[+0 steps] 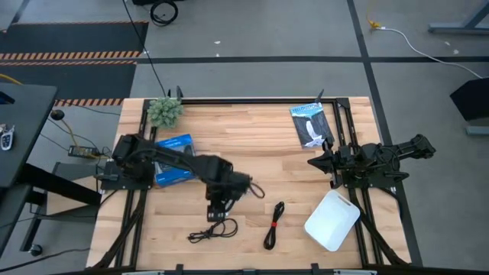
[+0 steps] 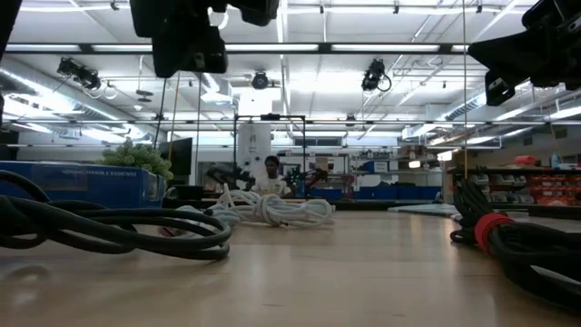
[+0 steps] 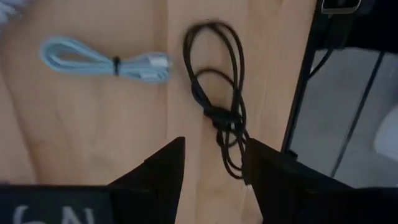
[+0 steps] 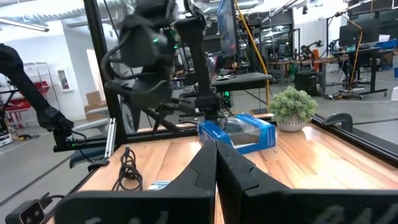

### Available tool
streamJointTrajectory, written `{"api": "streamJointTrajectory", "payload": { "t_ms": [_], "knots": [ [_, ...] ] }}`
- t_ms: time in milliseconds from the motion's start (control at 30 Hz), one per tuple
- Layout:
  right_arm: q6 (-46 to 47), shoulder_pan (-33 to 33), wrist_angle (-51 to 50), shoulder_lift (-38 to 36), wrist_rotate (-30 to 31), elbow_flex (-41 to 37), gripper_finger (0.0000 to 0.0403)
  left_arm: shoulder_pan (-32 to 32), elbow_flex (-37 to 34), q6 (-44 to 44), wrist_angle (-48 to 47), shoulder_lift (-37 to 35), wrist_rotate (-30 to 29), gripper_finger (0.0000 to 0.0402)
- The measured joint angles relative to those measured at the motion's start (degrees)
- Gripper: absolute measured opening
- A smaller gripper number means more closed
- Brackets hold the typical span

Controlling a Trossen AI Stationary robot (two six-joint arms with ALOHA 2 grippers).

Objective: Pick and place USB-C Cables
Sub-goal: Put the left black charger cable into the white bin

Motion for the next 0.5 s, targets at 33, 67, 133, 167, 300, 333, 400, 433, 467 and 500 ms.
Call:
{"api": "streamJointTrajectory", "payload": {
  "t_ms": [33, 67, 133, 167, 300, 333, 400, 433, 467, 500],
  "knots": [
    [0.0, 0.0, 0.0, 0.0, 0.0, 0.0, 0.0009, -1.1, 0.0, -1.5, 0.7, 0.4, -0.6, 0.0180],
    [0.0, 0.0, 0.3, 0.0, 0.0, 0.0, 0.0009, -2.2, 0.0, -2.8, 0.6, 0.8, -2.0, 0.0183],
    [0.0, 0.0, 0.2, 0.0, 0.0, 0.0, 0.0009, -4.4, 0.0, -6.4, 0.1, 1.9, -4.9, 0.0193],
    [0.0, 0.0, 0.0, -0.1, 0.0, 0.0, 0.0009, -5.4, 0.0, -7.9, 0.1, 2.4, -5.7, 0.0200],
    [0.0, 0.0, 0.0, 0.0, 0.0, 0.0, 0.0009, -8.6, 0.0, -14.9, 0.4, 4.7, -5.2, 0.0244],
    [0.0, 0.0, 0.1, 0.0, 0.0, 0.0, 0.0009, -9.2, 0.0, -16.4, 0.6, 5.3, -4.5, 0.0256],
    [0.0, 0.0, 0.1, 0.0, 0.0, 0.0, 0.0009, -10.2, 0.0, -18.1, 1.1, 6.4, -2.6, 0.0279],
    [0.0, 0.0, 0.1, 0.0, 0.0, 0.0, 0.0009, -10.6, 0.0, -19.3, 1.8, 6.8, -1.9, 0.0290],
    [0.0, 0.0, 0.1, 0.0, 0.0, 0.0, 0.0009, -11.1, 0.0, -19.9, 2.2, 7.1, -1.6, 0.0300],
    [0.0, 0.0, 0.1, 0.0, 0.0, 0.0, 0.0009, -11.6, 0.0, -20.7, 2.6, 7.6, -1.5, 0.0307]
  ]
}}
